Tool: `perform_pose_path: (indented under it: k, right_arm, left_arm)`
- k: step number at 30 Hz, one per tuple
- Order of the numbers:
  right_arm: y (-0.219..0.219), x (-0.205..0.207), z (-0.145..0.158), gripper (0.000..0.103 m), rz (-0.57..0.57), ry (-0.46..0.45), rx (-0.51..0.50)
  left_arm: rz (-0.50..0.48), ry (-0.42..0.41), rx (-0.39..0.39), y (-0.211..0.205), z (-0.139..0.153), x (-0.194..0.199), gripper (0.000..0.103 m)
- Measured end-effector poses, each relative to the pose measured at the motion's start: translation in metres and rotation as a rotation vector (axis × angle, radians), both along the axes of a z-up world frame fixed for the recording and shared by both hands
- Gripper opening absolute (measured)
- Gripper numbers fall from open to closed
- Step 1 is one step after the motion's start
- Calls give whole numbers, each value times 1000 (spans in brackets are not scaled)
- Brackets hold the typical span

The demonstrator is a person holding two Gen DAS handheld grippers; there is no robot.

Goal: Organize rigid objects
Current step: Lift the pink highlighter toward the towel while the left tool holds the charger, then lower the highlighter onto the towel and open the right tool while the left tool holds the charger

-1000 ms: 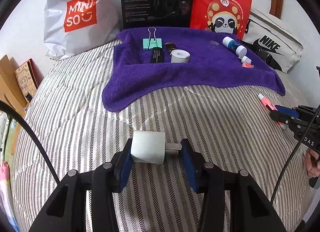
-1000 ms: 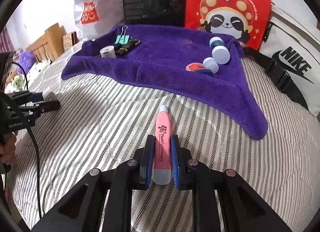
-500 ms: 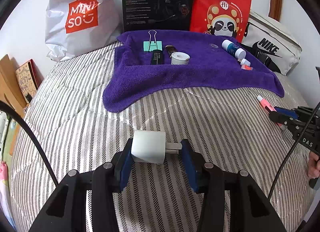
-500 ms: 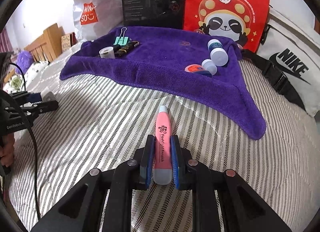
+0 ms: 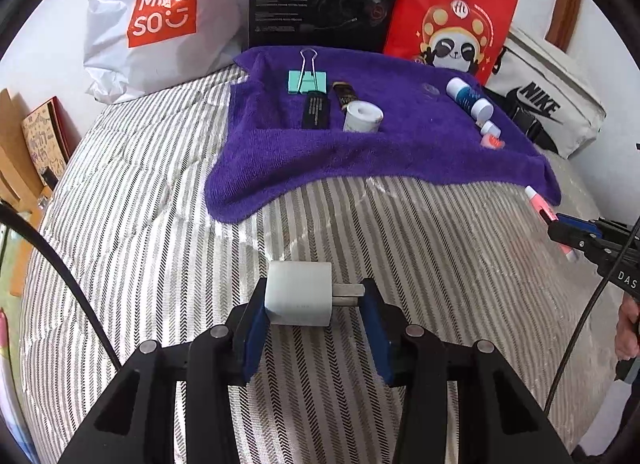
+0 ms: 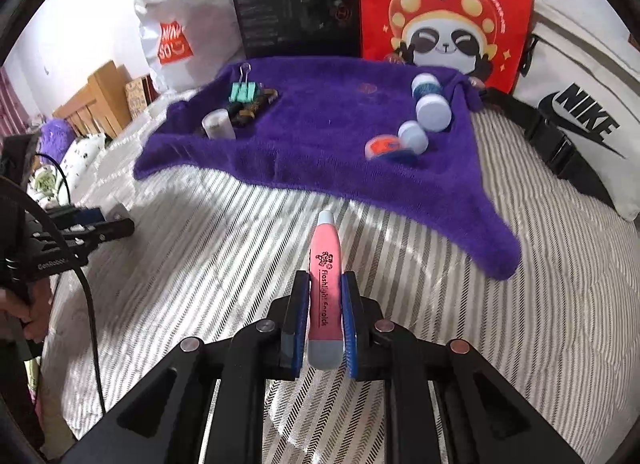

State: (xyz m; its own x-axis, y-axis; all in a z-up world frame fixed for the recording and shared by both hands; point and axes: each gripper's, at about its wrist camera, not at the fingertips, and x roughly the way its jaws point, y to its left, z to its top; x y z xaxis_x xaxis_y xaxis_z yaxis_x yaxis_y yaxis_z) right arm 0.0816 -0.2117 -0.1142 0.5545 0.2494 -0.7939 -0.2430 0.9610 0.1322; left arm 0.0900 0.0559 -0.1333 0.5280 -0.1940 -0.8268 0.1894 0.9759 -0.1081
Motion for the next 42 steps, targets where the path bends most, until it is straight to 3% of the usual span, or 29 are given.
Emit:
perform_pose_path:
  k: [5, 17, 25, 30, 42]
  right_arm:
    - [-9, 6, 14, 16, -4, -9, 62]
    - [-16, 30, 31, 16, -19, -31, 72]
    - [-15, 74, 45, 16, -36, -46, 93]
    - [-19, 112, 39, 16, -73, -15, 151]
    - [-15, 180, 3, 16, -214, 64, 98]
  left_arm:
    - [2, -8, 20, -2, 11, 6, 42]
    - [-13, -43, -11, -5, 41, 32, 42]
    - [-20, -50, 8, -9, 49, 56, 42]
    - [-8, -54, 3, -6, 51, 69, 42]
    - [-3, -52, -18, 7, 46, 88, 42]
